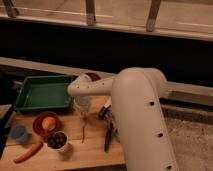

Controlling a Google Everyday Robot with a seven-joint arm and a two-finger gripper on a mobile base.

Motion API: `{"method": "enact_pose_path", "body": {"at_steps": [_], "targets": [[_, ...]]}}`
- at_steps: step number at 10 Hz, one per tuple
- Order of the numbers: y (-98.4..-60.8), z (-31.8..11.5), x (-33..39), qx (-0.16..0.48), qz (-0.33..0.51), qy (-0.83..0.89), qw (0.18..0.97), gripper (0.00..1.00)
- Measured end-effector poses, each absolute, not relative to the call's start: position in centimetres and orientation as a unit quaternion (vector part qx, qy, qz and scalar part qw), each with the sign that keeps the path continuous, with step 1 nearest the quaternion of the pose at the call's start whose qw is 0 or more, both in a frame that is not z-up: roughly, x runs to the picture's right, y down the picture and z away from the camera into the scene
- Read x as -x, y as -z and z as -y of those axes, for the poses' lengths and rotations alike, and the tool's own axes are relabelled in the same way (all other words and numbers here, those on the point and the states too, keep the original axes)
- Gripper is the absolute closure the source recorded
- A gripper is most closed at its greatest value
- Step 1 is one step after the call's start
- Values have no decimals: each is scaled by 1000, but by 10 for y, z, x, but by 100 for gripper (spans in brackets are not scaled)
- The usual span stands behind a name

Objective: Place fork in purple bowl

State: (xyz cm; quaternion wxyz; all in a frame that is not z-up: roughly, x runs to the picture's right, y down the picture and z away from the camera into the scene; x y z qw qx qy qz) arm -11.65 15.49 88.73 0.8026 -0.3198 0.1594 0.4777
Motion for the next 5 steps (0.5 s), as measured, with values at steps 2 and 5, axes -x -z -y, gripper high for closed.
{"method": "enact_pose_path", "body": {"at_steps": [2, 5], "targets": [[-885, -150, 110, 313, -158, -480, 804, 100], [-865, -105, 94, 286, -132, -496, 809, 100]]}}
